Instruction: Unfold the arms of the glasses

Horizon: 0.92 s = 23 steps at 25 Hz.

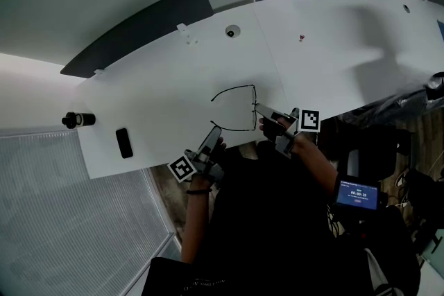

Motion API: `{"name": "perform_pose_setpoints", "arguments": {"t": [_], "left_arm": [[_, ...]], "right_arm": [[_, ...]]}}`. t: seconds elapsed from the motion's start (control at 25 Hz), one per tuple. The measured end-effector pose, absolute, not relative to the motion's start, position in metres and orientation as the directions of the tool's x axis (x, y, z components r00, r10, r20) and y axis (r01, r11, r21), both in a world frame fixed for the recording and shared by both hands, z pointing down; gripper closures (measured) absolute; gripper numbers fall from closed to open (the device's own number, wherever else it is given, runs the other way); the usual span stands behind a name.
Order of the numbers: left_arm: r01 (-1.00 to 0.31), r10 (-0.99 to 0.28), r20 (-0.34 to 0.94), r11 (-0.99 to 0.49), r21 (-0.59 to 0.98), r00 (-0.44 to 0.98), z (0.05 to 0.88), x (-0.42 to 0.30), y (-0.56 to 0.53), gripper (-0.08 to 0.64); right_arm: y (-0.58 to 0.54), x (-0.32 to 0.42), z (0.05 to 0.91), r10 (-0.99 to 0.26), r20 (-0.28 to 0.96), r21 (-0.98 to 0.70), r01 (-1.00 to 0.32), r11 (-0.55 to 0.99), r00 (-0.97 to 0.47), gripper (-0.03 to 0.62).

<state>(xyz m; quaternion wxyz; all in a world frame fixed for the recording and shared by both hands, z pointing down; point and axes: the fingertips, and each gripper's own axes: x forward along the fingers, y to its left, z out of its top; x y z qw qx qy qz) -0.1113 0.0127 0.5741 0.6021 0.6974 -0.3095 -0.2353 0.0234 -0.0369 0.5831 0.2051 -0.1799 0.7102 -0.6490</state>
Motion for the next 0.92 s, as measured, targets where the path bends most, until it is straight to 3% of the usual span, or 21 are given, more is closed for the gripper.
{"name": "perform_pose_setpoints", "arguments": {"t": [0.92], "left_arm": [[-0.132,-0.696,0.067,-0.039,0.991,0.715,0.593,-0.105,0.025,0.436]], "right_arm": [[-0.037,0.031,0.588,-0.557,-0.059,-0.997,0.02,0.075,-0.828,0.583]]}}
